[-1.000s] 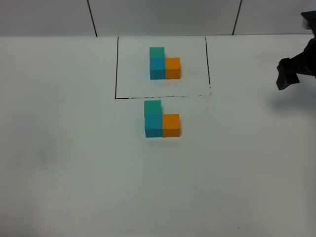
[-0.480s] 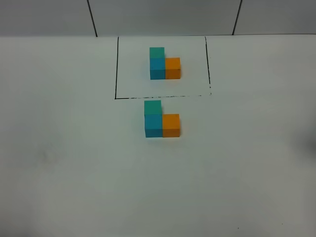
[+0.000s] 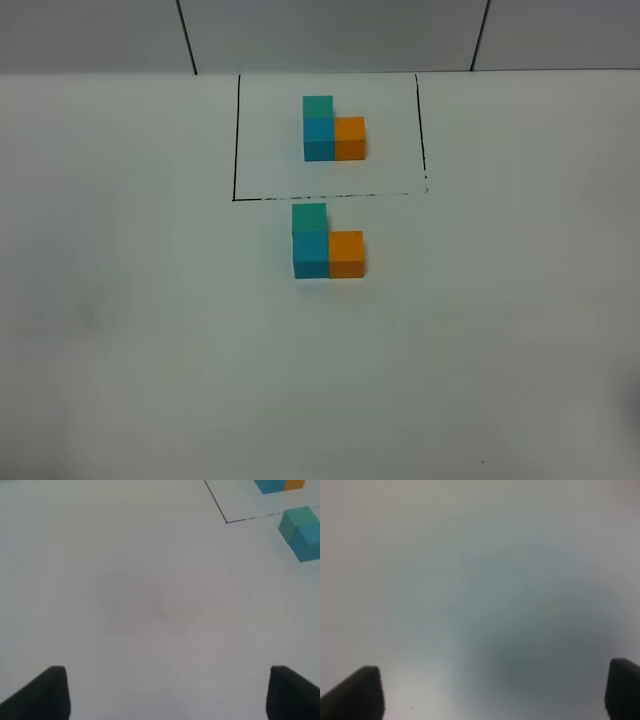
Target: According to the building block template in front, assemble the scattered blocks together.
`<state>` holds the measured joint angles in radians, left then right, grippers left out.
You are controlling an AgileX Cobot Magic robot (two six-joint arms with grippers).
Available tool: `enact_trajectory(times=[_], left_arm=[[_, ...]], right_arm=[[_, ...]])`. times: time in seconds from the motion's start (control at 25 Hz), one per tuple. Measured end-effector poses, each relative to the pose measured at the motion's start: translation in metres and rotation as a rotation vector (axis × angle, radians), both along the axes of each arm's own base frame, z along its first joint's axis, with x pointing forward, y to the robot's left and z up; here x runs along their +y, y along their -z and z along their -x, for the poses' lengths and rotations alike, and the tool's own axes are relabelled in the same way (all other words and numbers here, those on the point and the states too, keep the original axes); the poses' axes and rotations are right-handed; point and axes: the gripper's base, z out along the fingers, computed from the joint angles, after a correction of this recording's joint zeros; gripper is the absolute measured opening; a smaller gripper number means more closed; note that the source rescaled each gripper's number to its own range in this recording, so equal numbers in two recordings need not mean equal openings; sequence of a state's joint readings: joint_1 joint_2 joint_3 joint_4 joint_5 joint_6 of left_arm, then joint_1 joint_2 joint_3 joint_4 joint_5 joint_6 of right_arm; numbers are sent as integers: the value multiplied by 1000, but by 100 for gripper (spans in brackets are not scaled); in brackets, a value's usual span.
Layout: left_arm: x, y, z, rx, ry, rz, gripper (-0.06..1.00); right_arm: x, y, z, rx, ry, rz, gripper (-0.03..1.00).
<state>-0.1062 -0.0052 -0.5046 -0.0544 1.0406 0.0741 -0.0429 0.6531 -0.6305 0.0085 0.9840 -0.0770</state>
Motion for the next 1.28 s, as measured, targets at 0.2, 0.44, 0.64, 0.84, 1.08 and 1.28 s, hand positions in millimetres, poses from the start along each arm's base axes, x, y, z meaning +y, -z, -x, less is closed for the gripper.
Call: enact_trajectory(times=[0.2, 0.44, 0.64, 0.84, 1.08, 1.28], left_arm=[[0, 0, 0, 0, 0, 0, 79], [0, 0, 0, 0, 0, 0, 79], [0, 0, 0, 0, 0, 0, 79], [0, 0, 0, 0, 0, 0, 79], [0, 0, 0, 0, 0, 1, 79], [0, 0, 0, 0, 0, 1, 79]], right_arm=[[2, 11, 30, -70, 24, -23, 79], [5, 16, 54, -116, -21, -31, 79], [5, 16, 71, -210, -17, -32, 79], [5, 13, 88, -322, -43, -43, 79], [5, 13, 100, -396, -56, -62, 79], [4, 14, 109, -450, -57, -64, 79]])
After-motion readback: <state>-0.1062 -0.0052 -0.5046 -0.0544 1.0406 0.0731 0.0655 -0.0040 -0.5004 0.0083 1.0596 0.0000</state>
